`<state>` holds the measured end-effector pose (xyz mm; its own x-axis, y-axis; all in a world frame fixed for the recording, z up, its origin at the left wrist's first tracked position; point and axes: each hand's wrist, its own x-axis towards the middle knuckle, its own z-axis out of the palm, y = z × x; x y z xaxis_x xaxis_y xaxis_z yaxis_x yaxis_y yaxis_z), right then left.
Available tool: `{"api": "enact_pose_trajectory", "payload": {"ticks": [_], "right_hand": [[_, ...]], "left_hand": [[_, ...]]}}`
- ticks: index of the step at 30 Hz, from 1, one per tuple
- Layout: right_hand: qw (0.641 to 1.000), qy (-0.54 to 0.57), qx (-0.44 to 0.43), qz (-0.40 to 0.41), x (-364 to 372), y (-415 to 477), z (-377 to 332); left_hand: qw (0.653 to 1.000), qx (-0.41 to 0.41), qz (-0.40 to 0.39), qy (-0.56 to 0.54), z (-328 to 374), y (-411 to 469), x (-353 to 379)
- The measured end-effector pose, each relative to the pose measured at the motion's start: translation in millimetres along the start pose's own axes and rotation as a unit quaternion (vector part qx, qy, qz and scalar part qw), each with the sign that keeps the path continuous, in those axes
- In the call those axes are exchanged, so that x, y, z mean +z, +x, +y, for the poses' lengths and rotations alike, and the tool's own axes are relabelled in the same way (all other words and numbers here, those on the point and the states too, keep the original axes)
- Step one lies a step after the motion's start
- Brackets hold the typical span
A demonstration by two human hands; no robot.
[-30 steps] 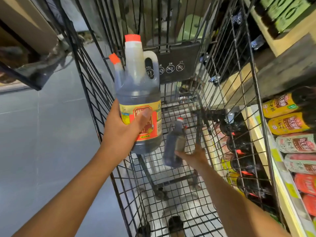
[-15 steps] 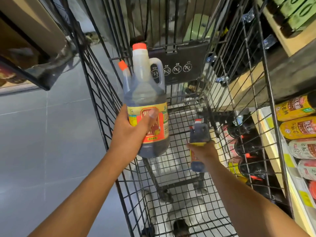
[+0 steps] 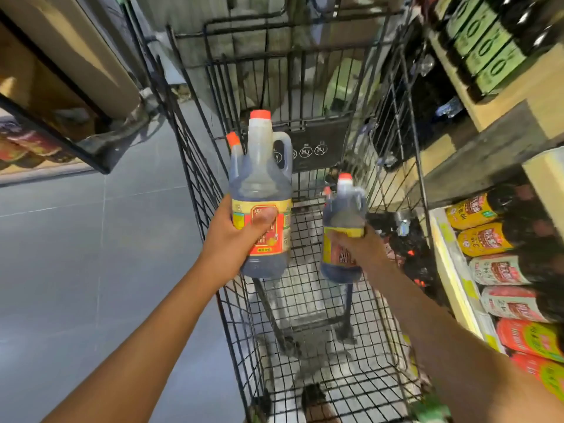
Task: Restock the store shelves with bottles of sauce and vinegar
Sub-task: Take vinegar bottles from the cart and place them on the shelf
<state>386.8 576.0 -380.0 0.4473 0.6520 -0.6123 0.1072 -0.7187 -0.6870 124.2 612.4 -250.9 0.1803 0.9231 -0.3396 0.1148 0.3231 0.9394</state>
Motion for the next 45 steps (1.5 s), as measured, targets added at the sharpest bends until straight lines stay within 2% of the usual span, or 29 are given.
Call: {"api": "enact_pose_trajectory", "payload": {"ticks": [4,8,11,14,18,23,29,37,45], "right_hand": [[0.985,0.128,-0.111,-0.032,-39,-54,-74],[0.958,0.193,-0.204,-0.050,-85,-116,-151],[0.939,0.220,-0.254,-0.073,-110,-162,-189],[0.930,0.217,-0.290,-0.060,-132,-198,-212],[0.926,0.210,-0.312,-0.028,-160,-238,-229],[0.918,0.218,-0.324,0.067,-191,-274,-228],[0.887,0.247,-0.321,0.219,-199,-333,-211],[0.846,0.260,-0.250,0.393,-192,-421,-150],[0.759,0.295,-0.178,0.552,-198,-540,-46]], "left_hand": [[1.000,0.014,0.006,-0.018,44,-32,1],[0.998,0.023,0.028,-0.052,108,-71,2],[0.996,0.045,0.040,-0.069,151,-96,4],[0.992,0.068,0.062,-0.090,186,-113,12],[0.990,0.097,0.032,-0.097,220,-120,25],[0.984,0.130,-0.077,-0.091,248,-122,45],[0.961,0.149,-0.220,-0.078,266,-122,60],[0.898,0.134,-0.414,-0.059,269,-144,91],[0.824,0.127,-0.552,-0.032,243,-230,144]]}}
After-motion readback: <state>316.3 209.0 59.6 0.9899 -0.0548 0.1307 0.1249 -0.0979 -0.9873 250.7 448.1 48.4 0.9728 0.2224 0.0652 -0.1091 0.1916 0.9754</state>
